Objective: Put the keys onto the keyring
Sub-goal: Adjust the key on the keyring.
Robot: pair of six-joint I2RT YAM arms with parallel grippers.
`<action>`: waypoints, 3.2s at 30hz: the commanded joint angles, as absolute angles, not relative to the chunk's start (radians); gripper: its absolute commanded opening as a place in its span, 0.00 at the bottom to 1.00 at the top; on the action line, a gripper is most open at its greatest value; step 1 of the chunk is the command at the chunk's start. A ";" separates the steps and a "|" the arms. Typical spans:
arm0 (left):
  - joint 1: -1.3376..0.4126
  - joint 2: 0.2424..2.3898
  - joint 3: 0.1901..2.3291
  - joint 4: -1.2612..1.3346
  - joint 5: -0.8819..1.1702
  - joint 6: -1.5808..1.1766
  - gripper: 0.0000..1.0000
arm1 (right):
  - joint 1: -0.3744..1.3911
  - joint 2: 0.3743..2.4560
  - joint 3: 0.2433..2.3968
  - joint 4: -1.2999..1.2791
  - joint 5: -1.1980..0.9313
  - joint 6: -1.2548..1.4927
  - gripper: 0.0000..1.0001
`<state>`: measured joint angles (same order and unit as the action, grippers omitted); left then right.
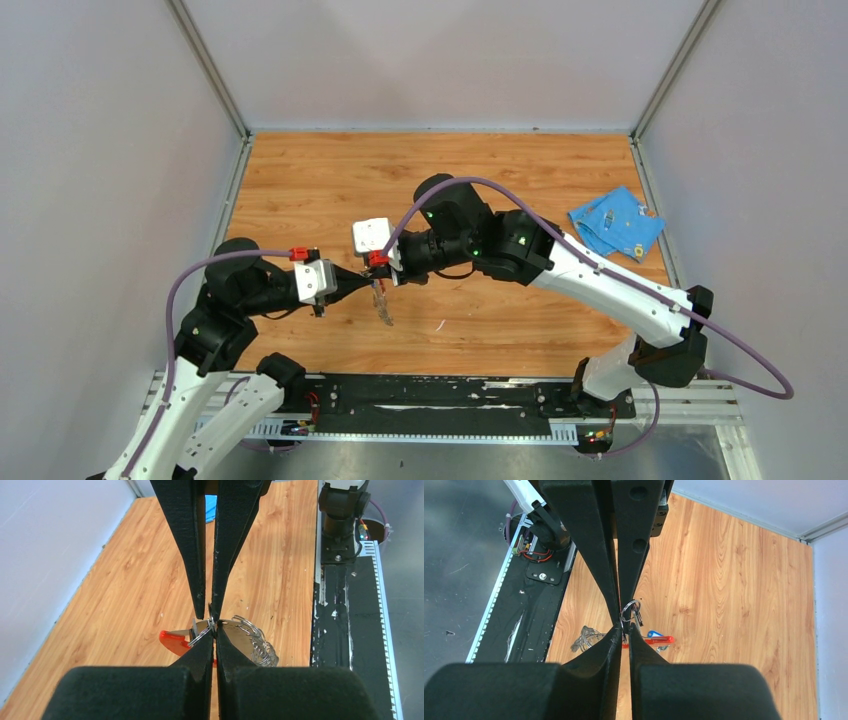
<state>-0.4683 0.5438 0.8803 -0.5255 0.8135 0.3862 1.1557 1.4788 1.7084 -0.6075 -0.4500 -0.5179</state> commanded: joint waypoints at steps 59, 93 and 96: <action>-0.474 0.642 0.980 -0.546 0.888 0.297 0.27 | 1.078 1.259 1.313 -0.063 -0.580 -0.063 0.00; -0.474 0.620 0.989 -0.647 0.868 0.383 0.00 | 1.081 1.468 1.759 -0.764 -0.503 -0.431 0.37; -0.474 0.626 0.989 -0.650 0.865 0.388 0.00 | 1.100 1.498 1.795 -0.800 -0.464 -0.448 0.37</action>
